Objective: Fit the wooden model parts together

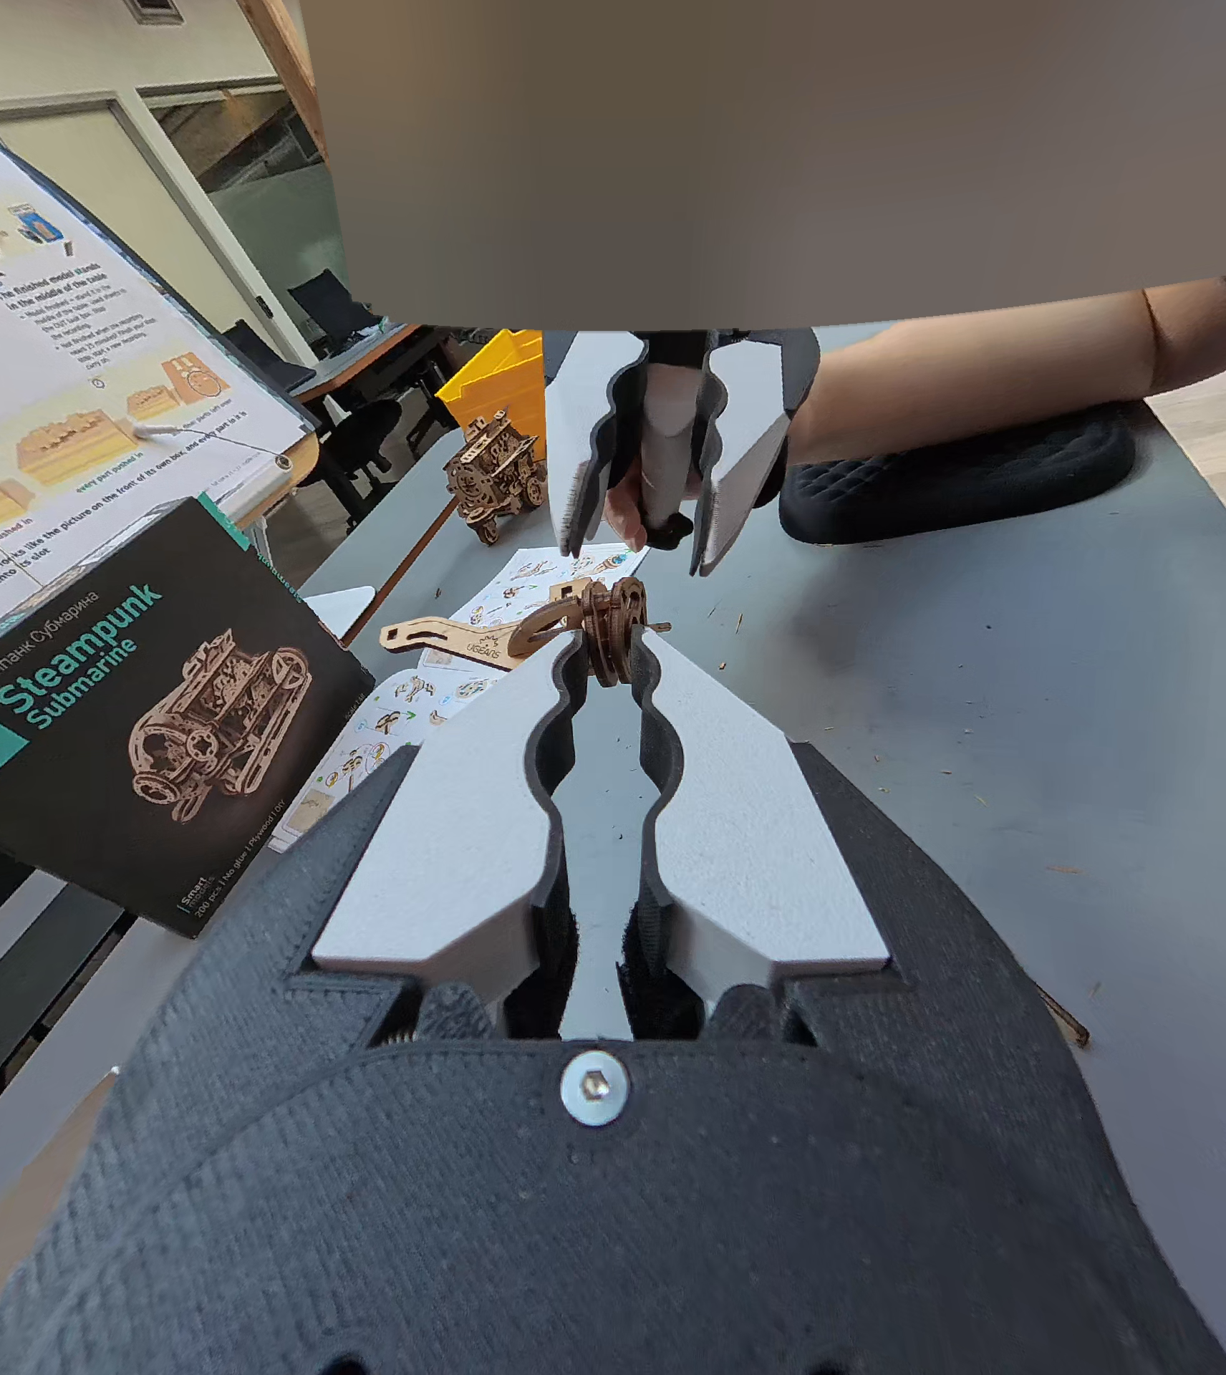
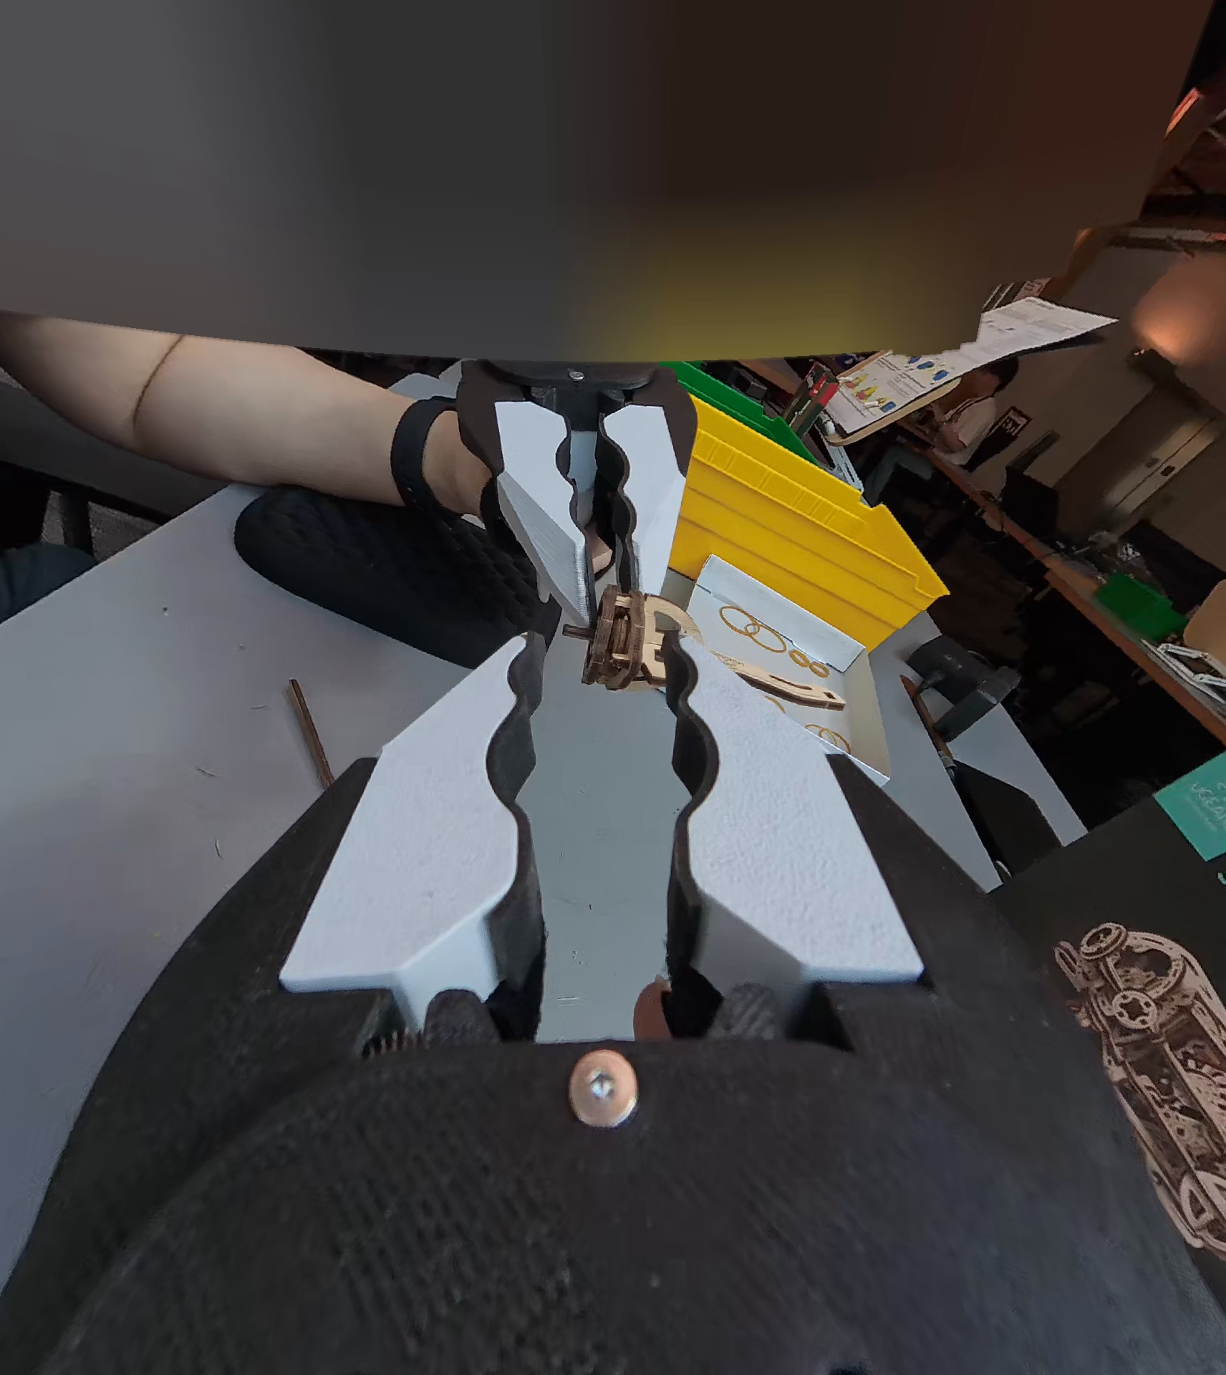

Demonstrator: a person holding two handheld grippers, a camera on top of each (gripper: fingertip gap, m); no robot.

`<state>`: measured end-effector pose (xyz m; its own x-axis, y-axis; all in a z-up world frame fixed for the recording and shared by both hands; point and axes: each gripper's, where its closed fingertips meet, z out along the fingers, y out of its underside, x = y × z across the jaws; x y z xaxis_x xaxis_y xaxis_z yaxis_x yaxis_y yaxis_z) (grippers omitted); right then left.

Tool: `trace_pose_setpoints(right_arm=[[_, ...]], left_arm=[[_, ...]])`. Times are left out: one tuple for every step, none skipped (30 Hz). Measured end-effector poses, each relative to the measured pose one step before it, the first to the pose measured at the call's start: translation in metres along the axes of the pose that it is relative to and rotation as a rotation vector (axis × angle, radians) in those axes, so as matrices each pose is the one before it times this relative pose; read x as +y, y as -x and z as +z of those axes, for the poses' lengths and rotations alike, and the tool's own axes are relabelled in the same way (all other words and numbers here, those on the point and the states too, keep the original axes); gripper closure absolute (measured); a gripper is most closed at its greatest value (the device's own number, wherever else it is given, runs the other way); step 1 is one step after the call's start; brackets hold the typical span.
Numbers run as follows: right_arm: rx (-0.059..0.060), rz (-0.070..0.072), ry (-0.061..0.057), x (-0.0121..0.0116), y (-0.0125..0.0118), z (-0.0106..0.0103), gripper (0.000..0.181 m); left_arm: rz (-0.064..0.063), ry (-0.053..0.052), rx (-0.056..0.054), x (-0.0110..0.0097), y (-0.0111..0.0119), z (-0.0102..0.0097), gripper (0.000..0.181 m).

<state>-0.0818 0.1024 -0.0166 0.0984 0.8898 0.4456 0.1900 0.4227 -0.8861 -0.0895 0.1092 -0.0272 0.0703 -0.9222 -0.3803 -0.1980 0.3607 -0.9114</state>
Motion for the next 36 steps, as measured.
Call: trace_pose_setpoints(right_arm=[[-0.0173, -0.0152, 0.0154, 0.00160, 0.00400, 0.00128, 0.152], [0.0068, -0.0060, 0.0222, 0.00332, -0.00024, 0.00154, 0.155], [0.0069, -0.0043, 0.0206, 0.00378, -0.00050, 0.00124, 0.156], [-0.0040, -0.0025, 0.0058, 0.00170, 0.00100, 0.00090, 0.156], [0.0036, -0.0007, 0.0051, 0.00110, -0.00046, 0.00025, 0.158], [-0.0012, -0.0005, 0.0017, 0.00012, 0.00010, -0.00004, 0.158], [-0.0047, -0.0010, -0.0017, -0.00062, 0.00077, -0.00021, 0.160], [-0.0047, -0.0038, -0.0014, -0.00052, 0.00086, -0.00013, 0.162], [0.0037, -0.0079, 0.0057, 0.00068, -0.00038, -0.00007, 0.162], [-0.0020, -0.0120, 0.0050, 0.00067, 0.00062, -0.00014, 0.164], [-0.0075, -0.0115, 0.0040, 0.00015, 0.00167, -0.00009, 0.167], [-0.0048, -0.0100, 0.0040, 0.00010, 0.00133, 0.00022, 0.167], [-0.0047, -0.0076, 0.0043, 0.00013, 0.00111, 0.00013, 0.168], [-0.0038, -0.0046, 0.0048, 0.00021, 0.00062, 0.00002, 0.168], [-0.0021, -0.0020, 0.0040, 0.00013, 0.00032, 0.00000, 0.168], [-0.0020, -0.0011, 0.0022, -0.00026, 0.00013, -0.00012, 0.169], [-0.0046, 0.0015, 0.0012, -0.00043, 0.00061, -0.00026, 0.169], [-0.0028, 0.0002, 0.0027, -0.00018, 0.00024, -0.00004, 0.169], [0.0007, -0.0020, 0.0037, -0.00010, -0.00009, -0.00014, 0.170], [-0.0017, -0.0027, 0.0027, -0.00020, 0.00034, -0.00007, 0.171], [0.0013, -0.0047, 0.0042, 0.00004, -0.00010, -0.00017, 0.171], [0.0033, -0.0046, 0.0036, 0.00001, -0.00031, -0.00001, 0.171], [0.0016, -0.0018, 0.0015, -0.00016, -0.00006, 0.00008, 0.171], [0.0028, 0.0010, 0.0000, -0.00018, -0.00020, -0.00006, 0.171], [0.0017, 0.0019, -0.0002, -0.00025, -0.00034, 0.00005, 0.171], [0.0014, 0.0018, -0.0009, -0.00021, -0.00027, -0.00006, 0.171], [0.0016, 0.0002, -0.0036, -0.00067, -0.00016, -0.00012, 0.172], [0.0027, -0.0004, -0.0059, -0.00079, -0.00032, -0.00032, 0.172], [0.0017, 0.0019, -0.0058, -0.00053, -0.00030, -0.00013, 0.172], [-0.0002, 0.0036, -0.0040, -0.00035, -0.00004, -0.00016, 0.171], [-0.0015, 0.0028, -0.0017, -0.00027, 0.00020, -0.00019, 0.170], [0.0010, 0.0048, -0.0040, -0.00055, -0.00037, -0.00021, 0.170], [-0.0025, 0.0100, -0.0048, -0.00073, -0.00016, -0.00025, 0.170], [-0.0012, 0.0111, -0.0029, -0.00014, -0.00036, -0.00007, 0.170], [0.0024, 0.0073, -0.0044, -0.00029, -0.00072, 0.00014, 0.170], [0.0022, 0.0042, -0.0049, -0.00065, -0.00046, 0.00028, 0.170]], left_arm=[[0.0056, -0.0010, 0.0051, -0.00039, -0.00158, 0.00044, 0.172], [0.0056, 0.0000, 0.0027, -0.00024, -0.00101, 0.00019, 0.172], [0.0059, 0.0017, 0.0035, -0.00002, -0.00108, 0.00008, 0.173], [0.0073, 0.0048, 0.0035, 0.00066, -0.00103, 0.00022, 0.173], [0.0092, 0.0064, 0.0005, 0.00092, -0.00075, 0.00040, 0.173], [0.0094, 0.0020, 0.0006, 0.00027, -0.00092, 0.00040, 0.173], [0.0080, -0.0020, 0.0047, -0.00052, -0.00168, 0.00042, 0.173], [0.0064, -0.0006, 0.0042, -0.00037, -0.00136, 0.00024, 0.173], [0.0060, 0.0026, 0.0015, 0.00009, -0.00084, 0.00034, 0.173], [0.0064, 0.0036, 0.0025, 0.00037, -0.00090, 0.00020, 0.173], [0.0058, 0.0024, 0.0029, 0.00039, -0.00085, 0.00023, 0.173], [0.0049, 0.0010, 0.0021, 0.00014, -0.00077, 0.00012, 0.173], [0.0041, 0.0014, 0.0025, 0.00016, -0.00073, 0.00008, 0.173], [0.0038, 0.0013, 0.0022, 0.00018, -0.00063, 0.00010, 0.173], [0.0033, 0.0000, 0.0007, -0.00004, -0.00040, -0.00002, 0.173], [0.0031, -0.0011, 0.0008, -0.00033, -0.00048, 0.00003, 0.173], [0.0036, -0.0017, 0.0019, -0.00039, -0.00060, -0.00003, 0.173], [0.0036, -0.0015, 0.0010, -0.00021, -0.00042, -0.00011, 0.173], [0.0023, -0.0008, 0.0006, -0.00020, -0.00032, 0.00003, 0.173], [-0.0001, -0.0002, 0.0020, -0.00007, -0.00037, 0.00000, 0.173], [-0.0011, 0.0006, 0.0003, -0.00002, -0.00008, 0.00003, 0.173], [-0.0005, 0.0004, -0.0011, 0.00008, 0.00021, 0.00008, 0.173], [-0.0007, -0.0010, -0.0004, -0.00012, 0.00001, -0.00003, 0.173], [-0.0018, -0.0013, -0.0004, -0.00031, 0.00024, -0.00014, 0.173], [-0.0019, -0.0007, -0.0006, -0.00028, 0.00018, -0.00019, 0.173], [-0.0005, -0.0007, -0.0011, -0.00040, 0.00008, -0.00023, 0.173], [0.0027, -0.0015, -0.0026, -0.00067, 0.00024, -0.00011, 0.173], [0.0060, -0.0010, -0.0048, -0.00068, 0.00016, -0.00027, 0.173], [0.0072, 0.0016, -0.0053, -0.00058, 0.00018, -0.00011, 0.173], [0.0068, 0.0027, -0.0045, -0.00031, 0.00018, 0.00005, 0.173], [0.0064, 0.0018, -0.0045, -0.00016, 0.00001, 0.00007, 0.174], [0.0062, 0.0012, -0.0045, -0.00020, 0.00009, 0.00011, 0.174], [0.0070, 0.0015, -0.0045, -0.00010, 0.00009, 0.00020, 0.174], [0.0079, 0.0016, -0.0057, -0.00011, 0.00025, -0.00002, 0.174], [0.0071, 0.0020, -0.0062, 0.00004, 0.00043, -0.00003, 0.174], [0.0048, 0.0032, -0.0037, 0.00016, 0.00027, -0.00001, 0.174]])
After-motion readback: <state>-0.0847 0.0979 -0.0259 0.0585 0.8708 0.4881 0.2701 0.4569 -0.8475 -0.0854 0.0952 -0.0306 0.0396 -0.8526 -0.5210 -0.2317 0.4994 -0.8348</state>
